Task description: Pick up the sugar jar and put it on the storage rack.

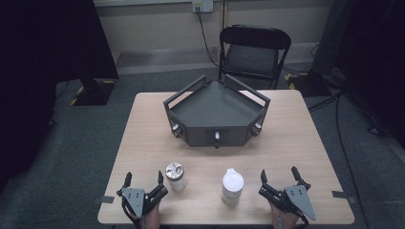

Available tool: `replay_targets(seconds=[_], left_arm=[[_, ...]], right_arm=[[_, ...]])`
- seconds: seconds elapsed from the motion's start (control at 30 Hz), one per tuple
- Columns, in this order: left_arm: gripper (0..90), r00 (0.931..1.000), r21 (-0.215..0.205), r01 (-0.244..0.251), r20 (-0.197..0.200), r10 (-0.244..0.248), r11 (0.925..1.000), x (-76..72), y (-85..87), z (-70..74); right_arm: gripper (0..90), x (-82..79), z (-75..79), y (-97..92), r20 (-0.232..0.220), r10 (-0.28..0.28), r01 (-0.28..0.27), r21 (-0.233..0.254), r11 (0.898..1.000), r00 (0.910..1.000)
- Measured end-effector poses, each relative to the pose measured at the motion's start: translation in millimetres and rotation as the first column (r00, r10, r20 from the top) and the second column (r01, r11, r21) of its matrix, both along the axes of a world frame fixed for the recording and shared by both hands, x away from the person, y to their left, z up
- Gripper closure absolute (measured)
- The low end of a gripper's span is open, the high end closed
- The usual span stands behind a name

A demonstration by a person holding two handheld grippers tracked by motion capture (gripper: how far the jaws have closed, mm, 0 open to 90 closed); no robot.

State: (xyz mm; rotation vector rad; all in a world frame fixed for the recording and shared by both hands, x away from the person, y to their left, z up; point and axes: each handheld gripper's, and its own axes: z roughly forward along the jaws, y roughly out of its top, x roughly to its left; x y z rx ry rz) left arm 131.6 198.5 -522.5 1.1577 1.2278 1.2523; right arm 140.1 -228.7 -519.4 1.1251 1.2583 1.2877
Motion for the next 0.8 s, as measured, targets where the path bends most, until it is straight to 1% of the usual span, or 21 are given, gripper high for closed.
replay_targets(seconds=[0.53, 0.67, 0.8], left_arm=[[0.1, 1.0, 0.001, -0.009, -0.003, 0.009, 1.0, 0.3, -1.7, 0.5], [0.0, 1.0, -0.002, -0.01, 0.0, 0.01, 0.9999, 0.1, -1.5, 0.2], [0.0, 0.9999, -0.019, -0.009, 0.008, 0.009, 0.9998, -0.6, 0.0, -1.0]], right_arm=[[0.1, -0.1, 0.0, 0.4, 0.0, -0.003, 0.003, 0.0, 1.0, 1.0], [0.2, -0.1, 0.1, 0.8, 0.0, -0.005, 0.005, 0.0, 1.0, 1.0], [0.6, -0.1, 0.2, 1.0, -0.001, -0.006, 0.006, 0.001, 1.0, 1.0]])
